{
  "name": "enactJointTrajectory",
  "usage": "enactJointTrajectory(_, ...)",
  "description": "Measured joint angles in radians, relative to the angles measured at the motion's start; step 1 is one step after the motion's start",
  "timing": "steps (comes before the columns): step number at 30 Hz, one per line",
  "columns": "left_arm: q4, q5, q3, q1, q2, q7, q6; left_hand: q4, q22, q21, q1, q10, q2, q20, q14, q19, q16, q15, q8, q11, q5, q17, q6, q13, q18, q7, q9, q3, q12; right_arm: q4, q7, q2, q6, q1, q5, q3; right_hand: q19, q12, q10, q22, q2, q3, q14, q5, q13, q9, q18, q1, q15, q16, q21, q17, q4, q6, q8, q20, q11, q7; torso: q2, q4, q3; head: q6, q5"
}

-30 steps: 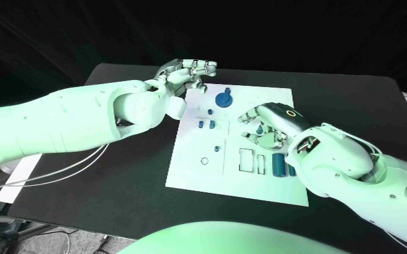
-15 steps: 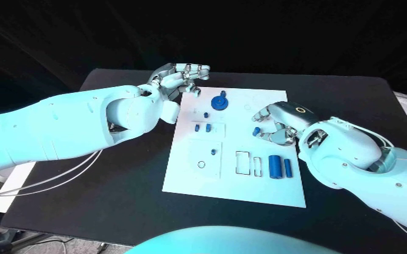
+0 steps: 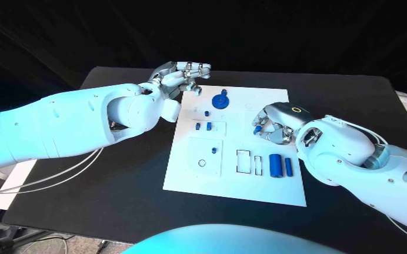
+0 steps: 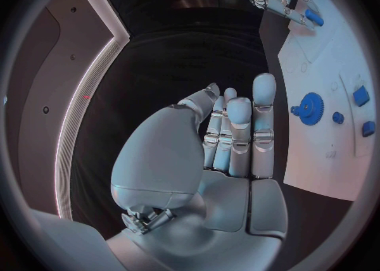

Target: Assemble the parts on the task board

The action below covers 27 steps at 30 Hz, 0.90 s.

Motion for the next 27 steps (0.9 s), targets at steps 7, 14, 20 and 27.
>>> enactJointTrajectory(7, 0.0, 0.0, 0.0, 0.0, 0.008, -0.001, 0.002, 0.0, 0.0, 0.0, 0.0, 0.0, 0.0, 0.0, 0.0, 0.0, 0.0, 0.0, 0.0, 0.0, 0.0, 0.0, 0.0, 0.0, 0.0, 0.0, 0.0, 0.0, 0.0, -0.003, -0.003, 0.005, 0.002, 0.0, -0.006, 0.0, 0.005, -0.013, 0.03, 0.012, 0.0, 0.034, 0.002, 0.0, -0.001, 0.0, 0.0, 0.0, -0.005, 0.009, 0.004, 0.012, 0.001, 0.022, 0.0, -0.005, -0.006, -0.002, 0.0, 0.0002, 0.0, -0.001, 0.0)
enactJointTrajectory(14, 0.0, -0.001, 0.0, 0.0, 0.01, -0.001, 0.004, 0.003, -0.002, -0.004, 0.0, -0.004, 0.0, 0.0, 0.0, 0.0, 0.0, 0.0, 0.0, -0.004, 0.0, 0.0, -0.004, 0.001, 0.0, 0.003, 0.0, -0.003, 0.0, 0.0, -0.005, 0.007, 0.001, -0.001, -0.01, 0.0, 0.016, -0.024, 0.064, 0.03, -0.001, 0.061, -0.001, -0.002, -0.002, 0.002, 0.0, 0.0, -0.009, 0.031, 0.02, 0.028, 0.004, 0.049, 0.008, -0.009, -0.011, -0.006, 0.0, -0.0005, 0.0004, -0.003, -0.002)
enactJointTrajectory(20, -0.002, -0.001, 0.0, 0.0, 0.009, -0.002, 0.005, 0.003, -0.002, -0.004, 0.0, -0.004, 0.0, 0.0, 0.0, 0.0, 0.0, 0.0, 0.0, -0.004, 0.0, 0.0, -0.004, 0.001, 0.0, 0.003, 0.0, -0.003, 0.0, 0.002, -0.008, 0.006, -0.009, -0.002, -0.012, 0.0, 0.032, -0.031, 0.106, 0.061, 0.001, 0.081, 0.002, -0.008, 0.003, 0.007, 0.0, -0.013, -0.019, 0.062, 0.041, 0.058, 0.009, 0.086, 0.02, -0.018, -0.018, -0.014, -0.001, 0.0, 0.0003, -0.005, -0.004)
enactJointTrajectory(27, -0.002, -0.001, 0.0, 0.0, 0.007, -0.003, 0.006, 0.003, -0.002, -0.004, 0.0, -0.004, 0.0, 0.0, 0.0, 0.0, 0.0, 0.0, 0.0, -0.004, 0.0, 0.0, -0.004, 0.001, 0.0, 0.003, 0.0, -0.003, 0.0, 0.02, -0.01, -0.008, -0.046, -0.003, -0.012, 0.0, 0.036, -0.049, 0.12, 0.071, 0.002, 0.098, 0.002, -0.012, 0.005, 0.014, 0.0, -0.019, -0.019, 0.07, 0.047, 0.069, -0.001, 0.095, 0.023, -0.021, -0.029, -0.02, -0.001, 0.0, 0.0003, -0.006, -0.004)
